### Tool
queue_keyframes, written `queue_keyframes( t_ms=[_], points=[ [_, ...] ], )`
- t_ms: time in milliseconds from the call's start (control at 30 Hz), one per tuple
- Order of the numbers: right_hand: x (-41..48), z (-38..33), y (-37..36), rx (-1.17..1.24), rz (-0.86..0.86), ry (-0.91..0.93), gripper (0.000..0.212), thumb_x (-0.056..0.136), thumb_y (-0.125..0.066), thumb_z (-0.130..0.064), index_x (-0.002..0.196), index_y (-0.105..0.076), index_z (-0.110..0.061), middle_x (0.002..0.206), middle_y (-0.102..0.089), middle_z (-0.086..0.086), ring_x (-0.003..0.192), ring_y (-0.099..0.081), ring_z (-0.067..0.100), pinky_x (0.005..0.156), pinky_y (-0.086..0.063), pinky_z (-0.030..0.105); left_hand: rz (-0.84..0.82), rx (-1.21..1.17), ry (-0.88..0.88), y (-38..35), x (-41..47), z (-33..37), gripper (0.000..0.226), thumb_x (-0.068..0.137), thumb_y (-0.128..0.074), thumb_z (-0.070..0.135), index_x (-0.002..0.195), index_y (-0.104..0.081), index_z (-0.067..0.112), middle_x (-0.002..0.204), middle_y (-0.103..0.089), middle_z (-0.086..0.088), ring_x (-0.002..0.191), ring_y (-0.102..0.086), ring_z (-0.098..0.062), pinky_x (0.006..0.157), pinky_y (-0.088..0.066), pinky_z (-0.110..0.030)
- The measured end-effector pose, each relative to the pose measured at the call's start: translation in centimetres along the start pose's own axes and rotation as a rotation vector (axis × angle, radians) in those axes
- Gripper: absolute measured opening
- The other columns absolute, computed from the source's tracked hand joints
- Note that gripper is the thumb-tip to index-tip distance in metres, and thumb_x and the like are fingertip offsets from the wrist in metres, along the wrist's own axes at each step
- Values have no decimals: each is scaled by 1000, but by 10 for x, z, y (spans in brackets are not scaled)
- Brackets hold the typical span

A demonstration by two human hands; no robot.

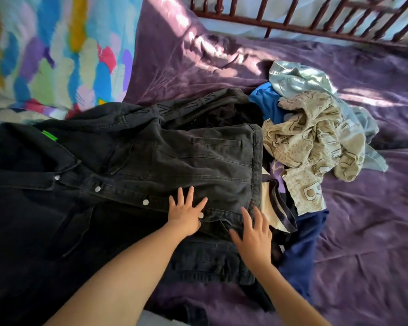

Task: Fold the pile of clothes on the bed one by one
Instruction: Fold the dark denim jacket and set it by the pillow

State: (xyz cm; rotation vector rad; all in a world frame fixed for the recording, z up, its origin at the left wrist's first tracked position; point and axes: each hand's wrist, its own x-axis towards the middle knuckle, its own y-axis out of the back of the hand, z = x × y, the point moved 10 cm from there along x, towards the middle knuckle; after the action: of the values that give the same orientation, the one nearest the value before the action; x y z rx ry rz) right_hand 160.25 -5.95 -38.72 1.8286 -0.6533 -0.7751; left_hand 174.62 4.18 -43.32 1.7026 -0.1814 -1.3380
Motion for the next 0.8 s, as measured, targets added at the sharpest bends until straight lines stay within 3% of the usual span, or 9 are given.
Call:
queue_keyframes(
  t_ms=[100, 200, 300, 367, 400, 500, 600, 700, 800],
  points=[
    [-10, 52, -39, 468, -215, -509, 92, 82, -70, -35, 150, -11, -15, 152, -19, 17, 138, -23, 35, 107, -30, 45, 24, -39, 5, 2, -3, -6, 69, 97, -41, 38, 148, 6, 37, 155, 21, -10, 142, 14, -36, 115, -3, -52],
    [-3, 60, -47, 804, -212, -606, 87, 76, -76, -10, 145, -24, -6, 142, -40, 16, 129, -41, 31, 105, -38, 40, 22, -115, 43, -12, -19, -26, 70, 97, -40, 35, 148, 7, 34, 155, 19, -12, 144, 10, -33, 115, -7, -48],
    [6, 67, -47, 925, -237, -766, 37, 79, -68, 7, 112, -56, -2, 97, -63, 13, 88, -65, 30, 72, -55, 27, 41, -210, 114, -27, -36, -59, 70, 97, -40, 35, 148, 8, 32, 155, 17, -14, 144, 7, -33, 115, -12, -45],
    [18, 71, -37, 1021, -226, -849, 11, 84, -61, 8, 93, -59, 1, 63, -62, 11, 47, -62, 17, 38, -47, 18, 57, -254, 174, -33, -49, -86, 71, 97, -40, 36, 149, 8, 31, 156, 16, -14, 144, 6, -32, 115, -14, -43],
    [26, 72, -26, 999, -204, -843, 7, 88, -58, 4, 95, -59, 5, 57, -63, 12, 42, -60, 15, 36, -45, 18, 72, -276, 208, -34, -56, -100, 71, 97, -41, 37, 149, 8, 30, 156, 15, -14, 144, 5, -32, 115, -15, -42],
    [50, 61, 14, 550, -207, -606, 33, 93, -57, -21, 113, -60, 6, 100, -66, 23, 97, -64, 34, 73, -44, 31, 136, -322, 313, -36, -75, -146, 71, 97, -41, 38, 149, 7, 29, 156, 12, -15, 144, 3, -33, 114, -17, -42],
    [60, 42, 28, 540, -134, -571, 39, 86, -65, -18, 114, -57, 9, 112, -61, 26, 107, -56, 39, 80, -43, 34, 185, -370, 420, -38, -92, -189, 71, 97, -41, 40, 150, 4, 27, 156, 9, -15, 144, 2, -32, 114, -19, -42],
    [69, 1, 31, 630, -69, -539, 36, 96, -46, -6, 126, -44, 13, 128, -49, 29, 119, -45, 43, 87, -44, 22, 206, -385, 472, -39, -103, -228, 71, 96, -41, 42, 150, 3, 25, 156, 7, -15, 144, 0, -32, 114, -20, -41],
    [65, -45, 45, 489, 68, -551, 46, 100, -34, -25, 139, -36, -1, 145, -29, 27, 133, -27, 39, 105, -27, 40, 234, -388, 501, -32, -108, -274, 70, 96, -41, 42, 150, 1, 24, 156, 5, -15, 144, -1, -33, 113, -22, -41]
  ],
)
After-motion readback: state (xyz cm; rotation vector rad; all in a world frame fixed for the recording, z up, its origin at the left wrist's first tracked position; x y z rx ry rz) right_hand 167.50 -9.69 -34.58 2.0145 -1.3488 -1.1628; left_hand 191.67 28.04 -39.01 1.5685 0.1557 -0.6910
